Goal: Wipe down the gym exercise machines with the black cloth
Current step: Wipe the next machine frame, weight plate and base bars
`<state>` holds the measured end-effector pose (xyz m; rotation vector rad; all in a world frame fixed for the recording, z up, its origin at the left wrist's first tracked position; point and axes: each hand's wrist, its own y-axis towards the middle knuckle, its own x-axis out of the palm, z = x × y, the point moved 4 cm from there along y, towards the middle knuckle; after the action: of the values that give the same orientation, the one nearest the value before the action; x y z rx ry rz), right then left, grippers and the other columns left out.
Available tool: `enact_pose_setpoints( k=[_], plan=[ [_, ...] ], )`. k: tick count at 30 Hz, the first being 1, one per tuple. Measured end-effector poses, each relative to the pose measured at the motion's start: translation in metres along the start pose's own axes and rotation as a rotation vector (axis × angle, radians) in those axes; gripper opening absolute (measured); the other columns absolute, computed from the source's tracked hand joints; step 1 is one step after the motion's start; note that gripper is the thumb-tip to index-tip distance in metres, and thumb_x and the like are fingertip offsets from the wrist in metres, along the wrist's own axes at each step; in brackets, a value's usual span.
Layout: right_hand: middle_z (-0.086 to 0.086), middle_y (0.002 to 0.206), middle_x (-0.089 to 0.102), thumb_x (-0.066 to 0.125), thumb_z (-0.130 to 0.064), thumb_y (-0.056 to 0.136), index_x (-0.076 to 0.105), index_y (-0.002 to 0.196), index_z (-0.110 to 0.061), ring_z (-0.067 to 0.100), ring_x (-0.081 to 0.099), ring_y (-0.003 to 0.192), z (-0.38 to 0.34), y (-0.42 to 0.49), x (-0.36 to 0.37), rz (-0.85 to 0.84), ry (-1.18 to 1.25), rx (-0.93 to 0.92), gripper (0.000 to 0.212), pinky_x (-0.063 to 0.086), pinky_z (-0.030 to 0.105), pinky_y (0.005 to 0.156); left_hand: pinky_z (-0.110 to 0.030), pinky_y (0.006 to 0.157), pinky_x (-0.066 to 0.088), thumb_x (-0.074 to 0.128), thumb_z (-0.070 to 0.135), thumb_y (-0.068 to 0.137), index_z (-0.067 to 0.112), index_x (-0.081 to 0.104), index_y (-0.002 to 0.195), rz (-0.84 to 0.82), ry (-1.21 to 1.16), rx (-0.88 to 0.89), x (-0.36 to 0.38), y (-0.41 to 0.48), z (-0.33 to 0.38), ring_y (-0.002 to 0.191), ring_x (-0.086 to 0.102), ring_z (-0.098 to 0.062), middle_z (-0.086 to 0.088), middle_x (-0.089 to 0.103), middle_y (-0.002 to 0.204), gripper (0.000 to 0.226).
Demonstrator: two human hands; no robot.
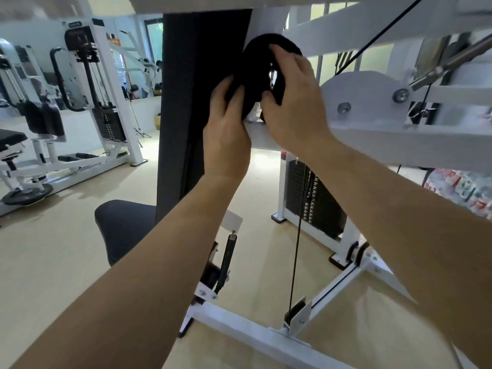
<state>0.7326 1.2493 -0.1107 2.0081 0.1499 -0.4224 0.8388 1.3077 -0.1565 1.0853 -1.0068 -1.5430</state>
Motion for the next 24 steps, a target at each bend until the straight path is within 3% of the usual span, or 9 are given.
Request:
enact_pose_setpoints(
  k=[3, 6, 10, 13, 18, 21, 24],
  plan=[
    [0.011, 0.147, 0.036, 0.054, -0.017, 0.092, 0.050, 0.142, -0.013, 0.021, 0.044, 0.129, -0.005, 0.021, -0.002, -0.010, -0.018, -0.045, 0.050, 0.026, 0.002, 0.100, -0.023, 0.101, 0.042, 0.053, 0.008, 0.101, 0.001, 0.051, 0.142, -0.043, 0.069, 0.049, 0.016, -0.004, -0.001, 0.131, 0.049, -0.026, -0.014, 0.041, 0.155, 0.042],
    [0.003, 0.119, 0.048, 0.054, -0.025, 0.093, 0.060, 0.121, -0.013, 0.012, 0.051, 0.097, -0.008, 0.042, -0.009, 0.083, -0.004, -0.046, 0.031, 0.042, 0.018, 0.089, -0.039, 0.106, 0.046, 0.056, 0.012, 0.100, -0.001, 0.060, 0.131, 0.074, 0.110, 0.049, 0.022, 0.000, 0.000, 0.128, 0.048, -0.034, -0.018, 0.051, 0.144, 0.035],
    [-0.001, 0.098, 0.057, 0.051, -0.025, 0.090, 0.068, 0.106, -0.016, 0.012, 0.050, 0.085, -0.009, 0.056, -0.015, 0.152, -0.122, -0.056, 0.025, 0.036, 0.020, 0.073, -0.021, 0.100, 0.044, 0.057, 0.010, 0.097, -0.001, 0.063, 0.124, 0.112, -0.009, -0.045, 0.023, 0.009, -0.002, 0.119, 0.056, -0.024, -0.014, 0.057, 0.134, 0.030],
    [0.000, 0.098, 0.066, 0.054, -0.026, 0.091, 0.068, 0.104, -0.018, 0.021, 0.059, 0.092, -0.006, 0.043, -0.004, 0.088, -0.199, -0.054, 0.020, 0.036, 0.024, 0.072, -0.009, 0.089, 0.040, 0.059, 0.007, 0.093, 0.000, 0.069, 0.113, 0.127, -0.001, -0.078, 0.021, 0.003, -0.012, 0.104, 0.061, -0.019, -0.012, 0.063, 0.120, 0.024],
    [0.000, 0.101, 0.071, 0.054, -0.032, 0.094, 0.067, 0.108, -0.025, 0.027, 0.062, 0.098, -0.001, 0.017, 0.018, -0.029, -0.372, -0.005, 0.020, 0.046, 0.033, 0.078, -0.019, 0.072, 0.045, 0.066, 0.003, 0.087, 0.000, 0.074, 0.094, 0.115, 0.021, -0.099, 0.023, -0.033, -0.024, 0.085, 0.063, -0.018, -0.012, 0.068, 0.101, 0.010],
    [0.000, 0.102, 0.072, 0.053, -0.033, 0.094, 0.069, 0.110, -0.025, 0.027, 0.062, 0.101, -0.002, 0.009, 0.023, -0.064, -0.329, -0.029, 0.024, 0.049, 0.036, 0.083, -0.018, 0.079, 0.048, 0.064, 0.004, 0.089, 0.000, 0.074, 0.094, 0.093, -0.006, -0.151, 0.017, -0.040, -0.023, 0.091, 0.062, -0.018, -0.013, 0.068, 0.106, 0.012],
    [-0.002, 0.108, 0.072, 0.052, -0.030, 0.095, 0.070, 0.118, -0.030, 0.029, 0.058, 0.105, 0.004, -0.003, 0.021, -0.067, -0.247, -0.089, 0.030, 0.041, 0.034, 0.083, -0.002, 0.097, 0.035, 0.056, 0.005, 0.096, -0.002, 0.070, 0.113, 0.128, -0.035, -0.240, 0.004, -0.045, -0.014, 0.112, 0.059, -0.020, -0.016, 0.062, 0.125, 0.024]
  ],
)
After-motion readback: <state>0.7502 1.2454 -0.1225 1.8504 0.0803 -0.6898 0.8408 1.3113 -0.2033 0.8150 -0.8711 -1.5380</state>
